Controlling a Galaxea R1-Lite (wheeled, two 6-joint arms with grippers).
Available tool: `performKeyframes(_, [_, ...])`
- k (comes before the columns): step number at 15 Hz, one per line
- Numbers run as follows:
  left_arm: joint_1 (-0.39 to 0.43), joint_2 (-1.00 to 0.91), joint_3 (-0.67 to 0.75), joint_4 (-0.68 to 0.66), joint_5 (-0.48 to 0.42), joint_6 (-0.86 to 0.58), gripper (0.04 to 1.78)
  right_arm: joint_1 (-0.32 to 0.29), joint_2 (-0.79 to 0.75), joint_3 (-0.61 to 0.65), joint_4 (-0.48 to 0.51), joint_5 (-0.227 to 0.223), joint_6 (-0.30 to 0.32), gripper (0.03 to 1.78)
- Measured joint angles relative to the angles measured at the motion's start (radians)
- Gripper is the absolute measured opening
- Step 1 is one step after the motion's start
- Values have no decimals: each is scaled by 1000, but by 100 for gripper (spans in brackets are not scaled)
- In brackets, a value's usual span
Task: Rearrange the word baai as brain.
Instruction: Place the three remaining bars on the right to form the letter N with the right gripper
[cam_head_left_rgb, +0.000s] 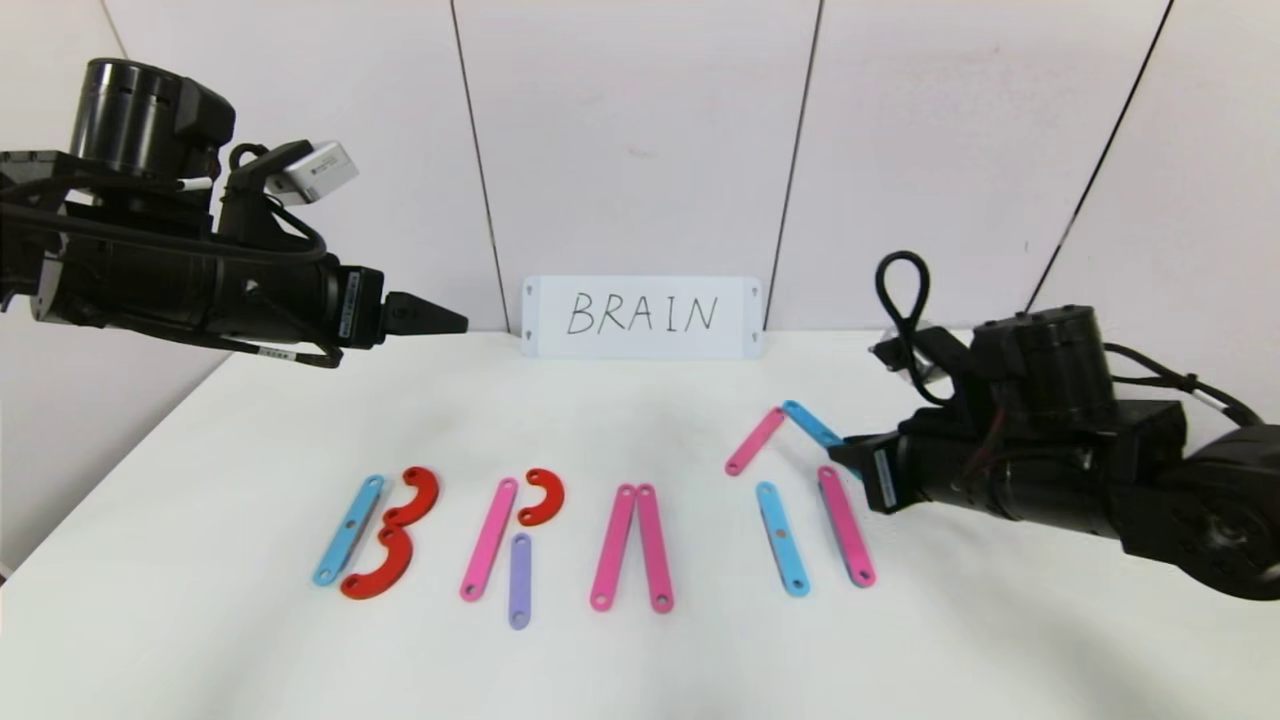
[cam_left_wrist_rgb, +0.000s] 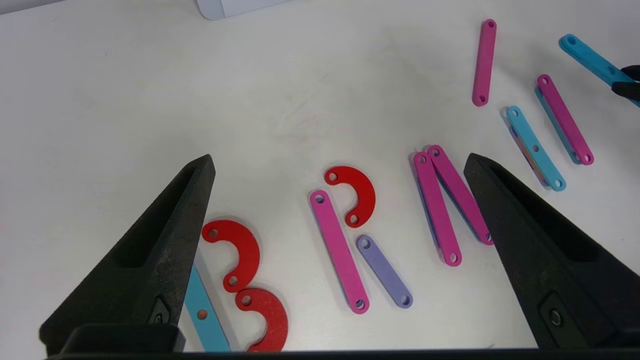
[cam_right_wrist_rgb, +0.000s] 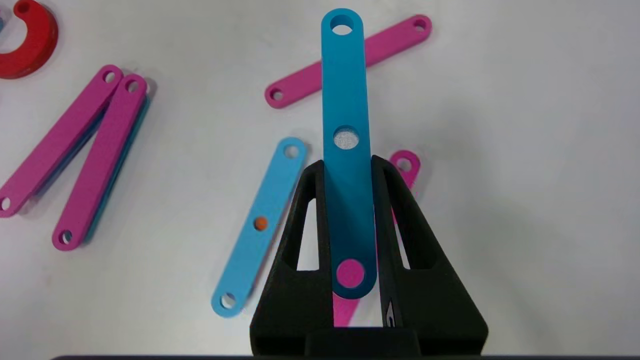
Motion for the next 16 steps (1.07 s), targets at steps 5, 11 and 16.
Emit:
performKeyframes(5, [0,1,0,0,0,1,174,-111,-26,150,-136,71,-30,28])
performKeyframes(11, [-3,3,3,1,0,1,174,-181,16,230,-205,127,-55,28])
performKeyframes(16, [-3,5,4,-1,0,2,174,-201,87,241,-264,128,-77,28])
